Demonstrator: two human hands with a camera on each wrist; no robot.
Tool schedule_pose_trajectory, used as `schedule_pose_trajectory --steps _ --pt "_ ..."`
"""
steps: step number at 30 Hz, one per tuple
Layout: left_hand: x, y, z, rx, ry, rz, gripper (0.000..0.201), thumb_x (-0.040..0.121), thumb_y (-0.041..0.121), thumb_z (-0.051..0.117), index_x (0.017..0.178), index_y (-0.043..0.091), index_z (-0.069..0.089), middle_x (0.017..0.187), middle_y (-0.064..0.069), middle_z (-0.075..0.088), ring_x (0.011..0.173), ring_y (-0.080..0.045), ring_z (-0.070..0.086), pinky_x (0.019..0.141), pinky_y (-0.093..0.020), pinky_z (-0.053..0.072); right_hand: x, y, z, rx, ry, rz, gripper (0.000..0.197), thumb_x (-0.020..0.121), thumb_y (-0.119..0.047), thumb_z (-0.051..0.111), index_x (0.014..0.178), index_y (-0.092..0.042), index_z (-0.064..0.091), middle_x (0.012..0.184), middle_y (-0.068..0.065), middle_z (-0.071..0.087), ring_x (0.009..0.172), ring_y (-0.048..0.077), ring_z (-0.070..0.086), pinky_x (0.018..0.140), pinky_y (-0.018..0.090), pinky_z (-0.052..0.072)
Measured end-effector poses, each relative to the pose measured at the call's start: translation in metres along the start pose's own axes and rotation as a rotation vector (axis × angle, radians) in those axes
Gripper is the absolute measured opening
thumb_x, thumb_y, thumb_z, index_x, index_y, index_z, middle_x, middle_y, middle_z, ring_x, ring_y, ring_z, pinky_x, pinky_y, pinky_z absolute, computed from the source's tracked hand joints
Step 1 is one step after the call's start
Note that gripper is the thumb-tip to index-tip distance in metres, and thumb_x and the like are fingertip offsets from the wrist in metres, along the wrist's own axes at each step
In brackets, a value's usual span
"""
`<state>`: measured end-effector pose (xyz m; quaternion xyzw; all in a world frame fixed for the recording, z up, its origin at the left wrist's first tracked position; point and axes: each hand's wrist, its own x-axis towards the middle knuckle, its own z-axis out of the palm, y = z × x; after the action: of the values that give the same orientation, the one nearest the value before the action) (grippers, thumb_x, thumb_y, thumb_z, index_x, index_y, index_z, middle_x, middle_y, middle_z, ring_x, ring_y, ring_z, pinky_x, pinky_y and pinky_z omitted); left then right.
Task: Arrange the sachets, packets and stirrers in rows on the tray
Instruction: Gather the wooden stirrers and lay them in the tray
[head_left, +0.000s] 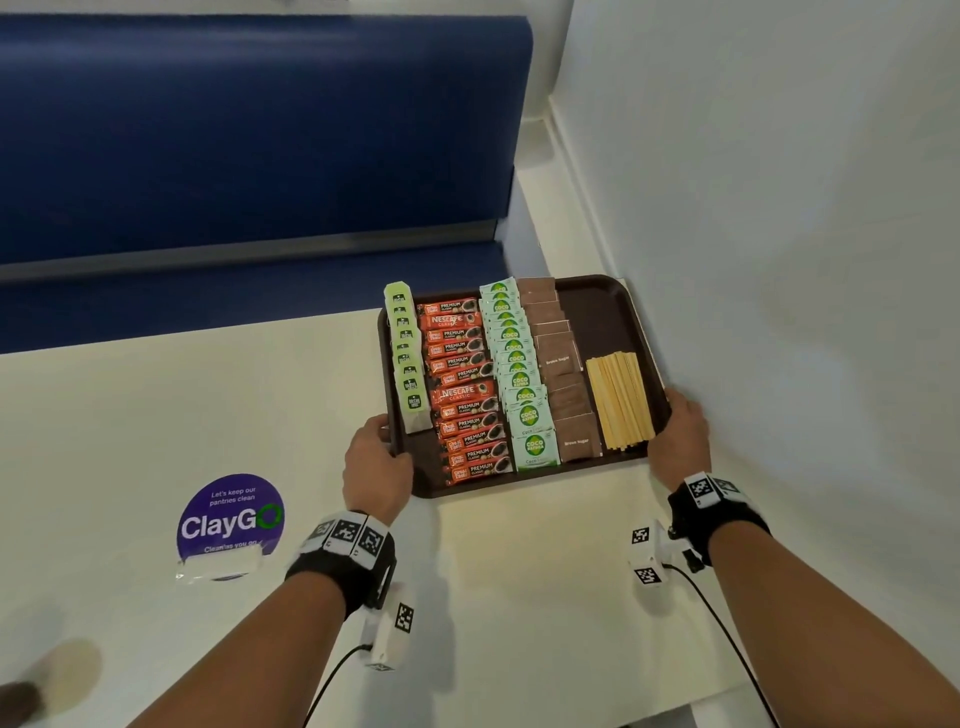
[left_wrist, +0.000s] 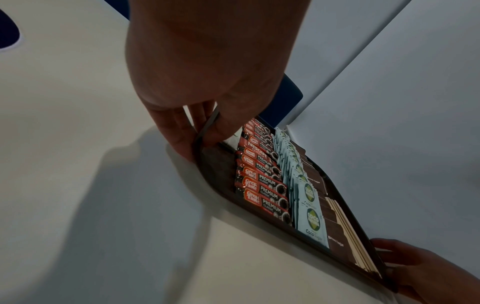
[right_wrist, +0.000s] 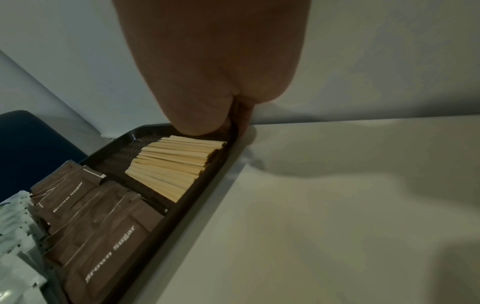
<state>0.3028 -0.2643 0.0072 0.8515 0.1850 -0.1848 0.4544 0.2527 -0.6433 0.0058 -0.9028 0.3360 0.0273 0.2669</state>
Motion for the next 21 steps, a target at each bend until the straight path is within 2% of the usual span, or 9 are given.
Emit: schedule_pose_trajectory --steps 10,21 --pt "0.0 -0.003 0.003 -0.002 -0.004 0.007 0.054 0.092 -0.002 0.069 0.141 0.019 0.061 0.122 -0.009 0.076 0.105 -0.029 0.074 0.093 -0.056 0.063 0.009 0.017 0.005 -0.04 -0.003 -0.028 0.061 0.083 0.009 0.075 0.138 -0.012 0.059 0.124 0.014 0.062 0.121 0.034 0.057 0.102 0.052 0.056" --pt "-0.003 -0.001 0.004 -0.009 -0.002 0.024 0.056 0.092 -0.007 0.067 0.143 0.015 0.062 0.118 -0.012 0.077 0.105 -0.031 0.074 0.092 -0.05 0.064 0.003 0.008 -0.001 -0.034 -0.01 0.03 0.077 0.085 0.017 0.07 0.153 -0.005 0.043 0.141 0.022 0.053 0.136 0.038 0.049 0.113 0.048 0.045"
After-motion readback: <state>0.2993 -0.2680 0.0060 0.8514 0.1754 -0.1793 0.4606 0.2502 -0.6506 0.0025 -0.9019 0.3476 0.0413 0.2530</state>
